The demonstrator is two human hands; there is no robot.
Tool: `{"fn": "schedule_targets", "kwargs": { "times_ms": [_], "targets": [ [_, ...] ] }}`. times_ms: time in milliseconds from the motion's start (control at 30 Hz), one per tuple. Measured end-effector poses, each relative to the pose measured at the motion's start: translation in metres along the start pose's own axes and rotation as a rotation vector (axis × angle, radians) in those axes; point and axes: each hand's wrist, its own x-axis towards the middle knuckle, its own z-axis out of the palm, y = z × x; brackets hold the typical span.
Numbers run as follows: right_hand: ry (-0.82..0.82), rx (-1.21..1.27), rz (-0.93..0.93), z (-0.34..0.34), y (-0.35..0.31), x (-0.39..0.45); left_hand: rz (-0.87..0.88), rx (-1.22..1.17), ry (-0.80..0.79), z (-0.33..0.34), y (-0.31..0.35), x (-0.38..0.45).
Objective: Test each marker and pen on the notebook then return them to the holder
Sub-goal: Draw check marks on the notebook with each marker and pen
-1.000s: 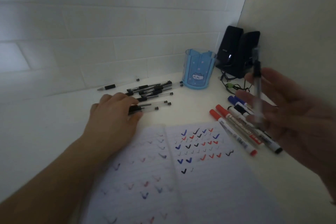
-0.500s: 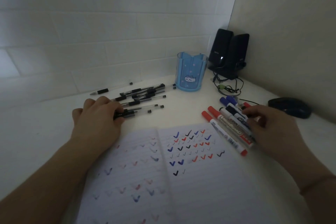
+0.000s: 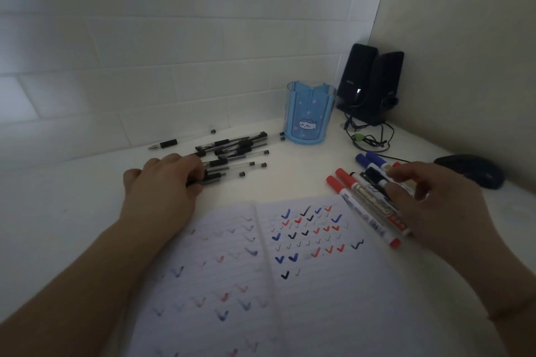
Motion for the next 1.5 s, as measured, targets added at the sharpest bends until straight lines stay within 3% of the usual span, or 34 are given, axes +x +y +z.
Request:
{"fn": "schedule_targets", "kwargs": {
  "times_ms": [167, 400, 633, 733, 833, 933, 1033, 1133, 1367, 1500],
  "targets": [
    [0.020, 0.042, -0.024, -0.004, -0.008, -0.005, -0.049, 0.043, -0.034, 0.002, -0.002, -0.001],
    [0.010, 0.058, -0.070, -0.004, -0.013, -0.009, -0.066, 0.065, 0.041, -0.001, -0.002, 0.001],
    [0.018, 0.058, -0.107, -0.004, -0.013, -0.010, -0.147, 0.142, -0.074, 0.000, -0.003, 0.000],
    [0.013, 0.111, -0.126, -0.002, -0.015, -0.012, -0.017, -0.073, 0.071, -0.002, 0.001, 0.003],
    [-0.129, 0.267, -0.250, -0.002, -0.023, -0.020, 0.321, -0.505, 0.140, -0.022, 0.027, -0.005],
    [-0.300, 0.408, -0.392, 0.003, -0.035, -0.033, 0.597, -0.599, 0.001, -0.035, 0.054, -0.025],
    [-0.311, 0.635, -0.447, 0.007, -0.045, -0.045, 0.756, -0.551, -0.174, -0.034, 0.067, -0.037],
    [-0.309, 0.841, -0.460, 0.011, -0.053, -0.052, 0.837, -0.546, -0.250, -0.031, 0.070, -0.040],
    [-0.411, 0.885, -0.450, 0.012, -0.052, -0.055, 0.862, -0.568, -0.319, -0.032, 0.069, -0.040],
    [-0.426, 0.926, -0.442, 0.014, -0.052, -0.056, 0.848, -0.553, -0.272, -0.030, 0.067, -0.039]
  ]
}}
